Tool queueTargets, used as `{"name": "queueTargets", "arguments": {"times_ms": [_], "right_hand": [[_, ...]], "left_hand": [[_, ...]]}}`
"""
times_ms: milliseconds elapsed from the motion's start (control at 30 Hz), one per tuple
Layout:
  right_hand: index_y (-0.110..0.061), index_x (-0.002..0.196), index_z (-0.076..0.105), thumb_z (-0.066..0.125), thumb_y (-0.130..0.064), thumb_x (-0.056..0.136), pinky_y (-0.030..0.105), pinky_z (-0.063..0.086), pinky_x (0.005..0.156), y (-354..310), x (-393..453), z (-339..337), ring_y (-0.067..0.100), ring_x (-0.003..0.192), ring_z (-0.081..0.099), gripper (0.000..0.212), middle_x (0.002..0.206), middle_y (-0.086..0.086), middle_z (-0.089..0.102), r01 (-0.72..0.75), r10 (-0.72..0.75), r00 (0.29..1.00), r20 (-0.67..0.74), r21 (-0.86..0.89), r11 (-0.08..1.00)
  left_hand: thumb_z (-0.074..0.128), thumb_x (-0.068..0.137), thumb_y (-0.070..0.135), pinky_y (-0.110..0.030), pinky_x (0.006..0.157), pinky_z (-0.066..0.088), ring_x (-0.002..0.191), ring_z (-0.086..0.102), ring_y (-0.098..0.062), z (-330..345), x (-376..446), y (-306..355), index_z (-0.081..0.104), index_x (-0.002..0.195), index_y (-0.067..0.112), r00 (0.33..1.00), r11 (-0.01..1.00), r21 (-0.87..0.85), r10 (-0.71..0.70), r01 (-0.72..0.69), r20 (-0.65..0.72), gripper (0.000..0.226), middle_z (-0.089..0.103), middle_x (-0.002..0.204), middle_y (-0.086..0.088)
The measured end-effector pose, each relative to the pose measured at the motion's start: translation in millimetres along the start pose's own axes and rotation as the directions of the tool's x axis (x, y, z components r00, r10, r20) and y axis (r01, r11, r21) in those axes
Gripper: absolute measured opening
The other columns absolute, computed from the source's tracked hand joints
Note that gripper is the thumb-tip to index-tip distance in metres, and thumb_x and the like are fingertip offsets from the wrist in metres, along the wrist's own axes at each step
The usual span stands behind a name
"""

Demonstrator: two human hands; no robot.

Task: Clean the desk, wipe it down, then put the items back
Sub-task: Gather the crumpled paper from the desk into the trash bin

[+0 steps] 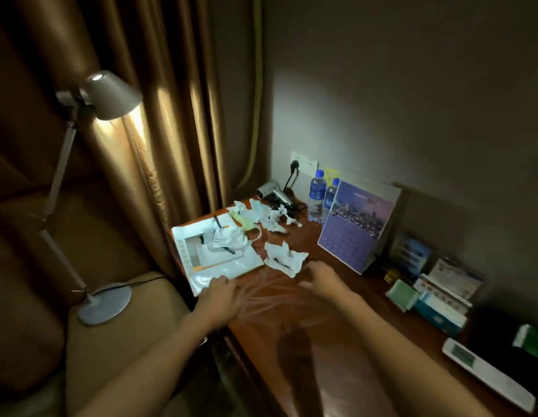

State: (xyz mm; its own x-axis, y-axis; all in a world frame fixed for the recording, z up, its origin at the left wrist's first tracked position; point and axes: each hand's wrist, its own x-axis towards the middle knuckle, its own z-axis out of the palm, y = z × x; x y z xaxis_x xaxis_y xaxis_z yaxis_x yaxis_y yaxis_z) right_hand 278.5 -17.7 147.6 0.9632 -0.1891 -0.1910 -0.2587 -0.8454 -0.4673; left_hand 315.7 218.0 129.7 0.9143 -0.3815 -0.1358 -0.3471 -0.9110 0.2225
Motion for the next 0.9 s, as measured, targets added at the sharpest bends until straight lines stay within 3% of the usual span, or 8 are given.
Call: {"name": "queueTargets", "arguments": {"times_ms": [67,167,333,633,733,900], "right_hand": [[-0.005,0.130,0.051,0.065,-0.024,0.088,0.026,0.041,0.091,5,20,0,0.024,0.117,0.052,0.049,0.131,0.012,0.051,-0.038,0.038,0.999,0.003,0.050,0.998],[-0.009,0.136,0.045,0.065,-0.025,0.087,0.029,0.041,0.099,12,41,11,0.023,0.123,0.048,0.056,0.137,0.010,0.045,-0.094,0.089,0.995,0.056,0.093,0.991],[-0.011,0.142,0.036,0.061,-0.025,0.089,0.033,0.040,0.103,20,83,27,0.027,0.130,0.042,0.060,0.145,0.013,0.035,-0.152,0.144,0.982,0.118,0.059,0.987],[-0.019,0.139,0.040,0.064,-0.025,0.088,0.031,0.046,0.099,15,179,65,0.024,0.124,0.049,0.057,0.143,0.006,0.038,-0.332,0.317,0.929,0.193,0.053,0.942],[-0.019,0.143,0.033,0.067,-0.024,0.087,0.033,0.043,0.102,16,208,72,0.025,0.127,0.046,0.065,0.143,0.007,0.038,-0.394,0.390,0.894,0.221,-0.025,0.919],[-0.023,0.151,0.013,0.067,-0.026,0.086,0.036,0.037,0.107,8,245,85,0.028,0.135,0.032,0.085,0.149,0.009,0.027,-0.424,0.438,0.867,0.238,-0.110,0.899]], "left_hand": [[0.036,0.095,0.036,-0.037,0.093,0.037,0.116,0.044,-0.026,6,19,1,0.053,0.125,0.019,0.999,1.000,0.015,0.009,-0.010,0.033,0.038,0.049,0.122,-0.008],[0.036,0.095,0.037,-0.038,0.095,0.038,0.115,0.044,-0.026,12,50,-6,0.053,0.124,0.019,0.996,0.999,0.049,-0.003,-0.001,0.087,0.039,0.049,0.121,-0.008],[0.039,0.094,0.049,-0.038,0.099,0.038,0.120,0.042,-0.025,12,103,-18,0.053,0.125,0.020,0.993,0.999,0.042,0.012,-0.017,0.119,0.045,0.048,0.125,-0.007],[0.048,0.092,0.040,-0.037,0.100,0.039,0.125,0.040,-0.024,23,228,-77,0.047,0.131,0.021,0.976,0.998,-0.009,0.057,-0.057,0.212,0.043,0.045,0.135,-0.005],[0.051,0.090,0.040,-0.038,0.098,0.040,0.124,0.042,-0.024,23,273,-94,0.048,0.130,0.021,0.981,0.998,-0.063,0.024,-0.013,0.191,0.044,0.046,0.133,-0.006],[0.059,0.085,0.047,-0.042,0.099,0.042,0.131,0.034,-0.028,31,329,-114,0.036,0.140,0.023,0.974,0.992,-0.092,-0.060,0.082,0.217,0.064,0.032,0.144,-0.010]]}}
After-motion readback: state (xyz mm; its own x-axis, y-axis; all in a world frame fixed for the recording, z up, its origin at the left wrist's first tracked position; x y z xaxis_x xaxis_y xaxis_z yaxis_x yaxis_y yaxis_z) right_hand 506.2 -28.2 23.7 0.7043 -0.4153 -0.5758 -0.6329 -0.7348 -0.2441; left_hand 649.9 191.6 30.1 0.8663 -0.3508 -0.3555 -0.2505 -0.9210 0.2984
